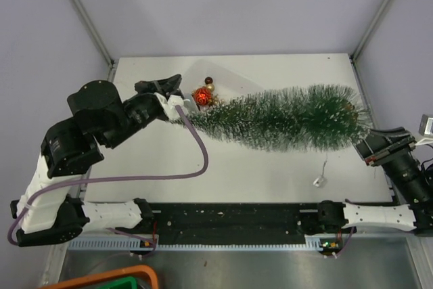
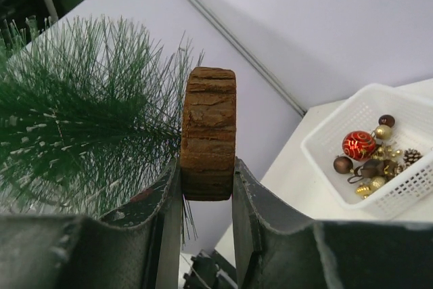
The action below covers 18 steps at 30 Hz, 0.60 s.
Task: Decorate the small christmas tree
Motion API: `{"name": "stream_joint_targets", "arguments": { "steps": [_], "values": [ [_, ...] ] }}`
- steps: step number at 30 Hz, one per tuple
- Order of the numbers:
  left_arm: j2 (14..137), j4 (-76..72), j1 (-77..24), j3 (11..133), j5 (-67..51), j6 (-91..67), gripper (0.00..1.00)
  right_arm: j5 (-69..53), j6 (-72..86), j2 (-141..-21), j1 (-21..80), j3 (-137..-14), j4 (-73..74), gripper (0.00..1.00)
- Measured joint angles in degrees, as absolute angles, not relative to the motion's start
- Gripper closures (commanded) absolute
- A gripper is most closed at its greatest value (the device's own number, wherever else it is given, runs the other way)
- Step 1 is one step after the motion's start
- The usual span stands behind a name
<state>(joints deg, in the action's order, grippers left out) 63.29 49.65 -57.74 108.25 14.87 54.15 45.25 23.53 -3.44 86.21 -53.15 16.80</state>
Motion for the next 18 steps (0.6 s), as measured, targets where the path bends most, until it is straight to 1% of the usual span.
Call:
{"name": "stream_joint_targets", "arguments": {
  "steps": [6, 10, 12, 16, 18],
  "values": [
    [62.8, 51.8, -57.7, 109.6, 12.1, 50.9, 1.0, 51.2, 21.8, -6.2, 88.7, -51.9, 6.9, 1.0],
    [66.9, 54.2, -57.7, 120.9, 8.8, 47.2, 1.0, 54.2, 21.0, -8.1, 90.8, -51.8, 3.5, 1.0],
    [66.5, 54.0, -57.7, 122.4, 7.4, 46.6, 1.0, 55.5, 21.6, -8.1, 90.9, -51.7, 0.9, 1.0],
    [61.5, 54.7, -57.7, 116.0, 5.2, 46.9, 1.0, 58.7, 23.3, -8.7, 91.0, -52.1, -2.3, 1.0],
    [59.8, 55.5, -57.7, 113.6, 4.1, 47.6, 1.0, 60.4, 24.5, -11.2, 91.0, -54.1, -1.8, 1.0]
  ]
}}
